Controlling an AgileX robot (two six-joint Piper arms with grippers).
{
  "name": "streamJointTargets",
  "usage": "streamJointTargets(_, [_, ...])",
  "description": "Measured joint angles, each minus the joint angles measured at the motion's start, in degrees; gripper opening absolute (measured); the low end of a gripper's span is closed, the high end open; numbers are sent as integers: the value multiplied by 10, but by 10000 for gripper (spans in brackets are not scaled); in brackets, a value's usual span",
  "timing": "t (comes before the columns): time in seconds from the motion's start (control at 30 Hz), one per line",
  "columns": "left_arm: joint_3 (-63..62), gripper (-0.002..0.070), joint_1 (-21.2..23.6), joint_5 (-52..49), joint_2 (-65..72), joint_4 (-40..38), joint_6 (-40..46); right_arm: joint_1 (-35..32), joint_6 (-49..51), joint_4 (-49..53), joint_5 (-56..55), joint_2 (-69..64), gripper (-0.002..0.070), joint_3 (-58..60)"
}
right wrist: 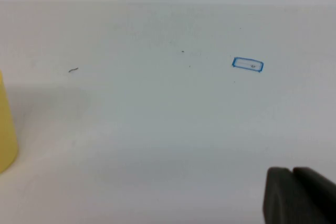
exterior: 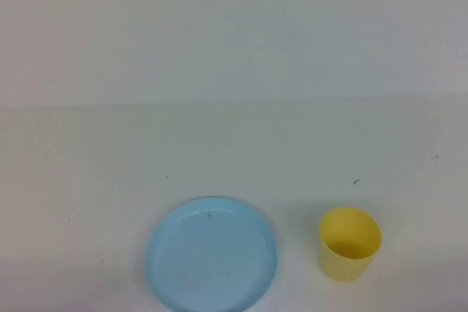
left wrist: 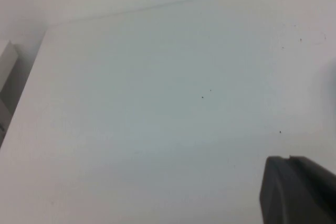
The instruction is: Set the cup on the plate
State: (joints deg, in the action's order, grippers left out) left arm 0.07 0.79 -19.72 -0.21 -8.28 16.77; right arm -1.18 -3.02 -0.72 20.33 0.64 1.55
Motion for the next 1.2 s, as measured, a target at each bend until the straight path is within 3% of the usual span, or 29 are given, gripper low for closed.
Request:
streamJointTargets(0.37, [0, 0, 0, 0, 0, 0, 0, 0, 0, 0, 0, 0, 37, 0])
streamJointTargets(0.67, [0, 0, 0, 25, 0, 44, 23, 0, -2, 0, -16, 0, 37, 0])
streamJointTargets(1.03, [0, 0, 0, 284, 1, 31, 20, 0, -2, 0, -281, 0, 37, 0])
streamJointTargets(1.2, [-1, 0, 0, 321, 1, 31, 22, 0, -2, 0, -327, 0, 37, 0])
